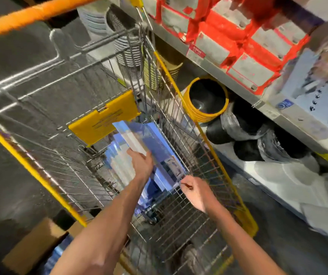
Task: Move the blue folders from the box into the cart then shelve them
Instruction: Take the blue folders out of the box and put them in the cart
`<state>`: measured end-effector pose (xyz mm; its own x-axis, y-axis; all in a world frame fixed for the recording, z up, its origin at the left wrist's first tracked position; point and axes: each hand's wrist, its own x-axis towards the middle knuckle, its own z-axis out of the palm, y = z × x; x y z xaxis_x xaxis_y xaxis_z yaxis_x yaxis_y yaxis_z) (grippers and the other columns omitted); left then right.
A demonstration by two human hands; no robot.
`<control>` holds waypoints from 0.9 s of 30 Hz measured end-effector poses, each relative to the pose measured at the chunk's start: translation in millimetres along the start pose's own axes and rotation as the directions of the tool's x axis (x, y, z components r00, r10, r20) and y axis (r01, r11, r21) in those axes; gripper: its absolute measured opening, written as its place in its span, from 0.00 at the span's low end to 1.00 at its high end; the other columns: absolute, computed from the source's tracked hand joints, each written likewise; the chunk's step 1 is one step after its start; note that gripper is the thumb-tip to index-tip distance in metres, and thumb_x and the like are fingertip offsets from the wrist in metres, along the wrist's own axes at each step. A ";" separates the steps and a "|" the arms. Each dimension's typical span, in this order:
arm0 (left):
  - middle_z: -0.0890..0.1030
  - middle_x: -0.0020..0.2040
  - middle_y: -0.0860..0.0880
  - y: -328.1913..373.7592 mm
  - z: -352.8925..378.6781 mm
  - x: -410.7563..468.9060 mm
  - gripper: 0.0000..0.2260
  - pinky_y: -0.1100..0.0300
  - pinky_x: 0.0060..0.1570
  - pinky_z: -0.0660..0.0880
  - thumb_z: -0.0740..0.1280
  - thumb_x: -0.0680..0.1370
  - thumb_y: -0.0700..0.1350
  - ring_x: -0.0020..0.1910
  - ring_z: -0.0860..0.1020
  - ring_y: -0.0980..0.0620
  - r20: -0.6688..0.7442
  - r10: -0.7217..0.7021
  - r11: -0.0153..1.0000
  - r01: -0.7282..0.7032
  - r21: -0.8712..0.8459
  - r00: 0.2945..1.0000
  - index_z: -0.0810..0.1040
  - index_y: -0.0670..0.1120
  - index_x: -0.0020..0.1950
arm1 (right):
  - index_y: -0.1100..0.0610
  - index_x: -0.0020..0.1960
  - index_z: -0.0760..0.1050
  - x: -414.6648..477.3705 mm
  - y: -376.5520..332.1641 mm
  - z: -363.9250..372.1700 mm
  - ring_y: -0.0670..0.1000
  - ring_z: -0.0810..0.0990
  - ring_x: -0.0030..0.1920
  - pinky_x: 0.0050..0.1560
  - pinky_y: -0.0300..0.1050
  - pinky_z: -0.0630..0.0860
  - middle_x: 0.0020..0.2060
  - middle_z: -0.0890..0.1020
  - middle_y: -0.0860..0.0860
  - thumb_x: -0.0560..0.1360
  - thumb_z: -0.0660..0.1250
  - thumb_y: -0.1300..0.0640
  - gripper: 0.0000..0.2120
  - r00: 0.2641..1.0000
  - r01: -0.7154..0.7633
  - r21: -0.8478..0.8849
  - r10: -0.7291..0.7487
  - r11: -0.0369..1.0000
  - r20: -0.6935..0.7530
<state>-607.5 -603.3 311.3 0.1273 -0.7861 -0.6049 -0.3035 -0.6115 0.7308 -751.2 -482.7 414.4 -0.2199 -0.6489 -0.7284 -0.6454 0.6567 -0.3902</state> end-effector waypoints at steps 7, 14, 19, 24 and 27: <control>0.84 0.39 0.43 -38.8 -8.7 40.7 0.19 0.48 0.43 0.82 0.76 0.72 0.50 0.40 0.84 0.43 0.097 -0.127 0.951 0.093 0.295 0.987 0.74 0.38 0.51 | 0.58 0.67 0.74 -13.5 19.7 6.6 0.53 0.81 0.55 0.59 0.47 0.76 0.58 0.82 0.54 0.82 0.61 0.53 0.15 0.992 -0.090 -0.052 0.094 0.995 0.086; 0.81 0.58 0.39 -21.7 -40.3 2.5 0.18 0.51 0.53 0.77 0.63 0.81 0.46 0.56 0.80 0.38 0.201 0.022 0.871 -0.118 0.477 0.979 0.72 0.39 0.68 | 0.58 0.68 0.73 -31.3 17.2 1.9 0.53 0.81 0.57 0.59 0.46 0.78 0.63 0.80 0.54 0.83 0.60 0.54 0.16 0.998 -0.019 -0.029 0.021 0.999 0.064; 0.81 0.61 0.41 -6.7 -54.7 -50.9 0.19 0.55 0.54 0.75 0.66 0.81 0.44 0.57 0.81 0.42 0.253 0.190 0.835 -0.292 0.467 0.949 0.71 0.41 0.71 | 0.55 0.60 0.76 -42.3 18.2 5.0 0.39 0.71 0.31 0.31 0.36 0.74 0.45 0.80 0.49 0.82 0.60 0.57 0.10 0.995 0.095 0.002 -0.095 0.995 -0.007; 0.82 0.54 0.47 1.2 -83.3 -150.3 0.16 0.55 0.45 0.78 0.64 0.83 0.46 0.45 0.83 0.47 0.178 0.439 0.824 -0.474 0.312 0.881 0.72 0.45 0.70 | 0.59 0.57 0.80 -83.9 18.7 21.4 0.54 0.82 0.48 0.49 0.46 0.78 0.52 0.84 0.54 0.81 0.63 0.56 0.11 0.960 0.258 0.070 -0.248 0.964 -0.127; 0.83 0.48 0.48 -18.2 -107.3 -217.2 0.15 0.56 0.40 0.78 0.65 0.82 0.45 0.40 0.83 0.50 -0.007 0.500 0.851 -0.490 0.188 0.866 0.72 0.48 0.69 | 0.65 0.48 0.81 -118.3 21.5 42.1 0.62 0.83 0.49 0.52 0.58 0.78 0.45 0.84 0.63 0.79 0.64 0.57 0.12 0.934 0.347 0.115 -0.331 0.931 -0.135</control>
<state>-528.3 -431.2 463.3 -0.0352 -0.9871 -0.1560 -0.4983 -0.1180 0.8589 -708.3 -375.6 468.5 -0.0899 -0.8753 -0.4752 -0.5925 0.4305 -0.6808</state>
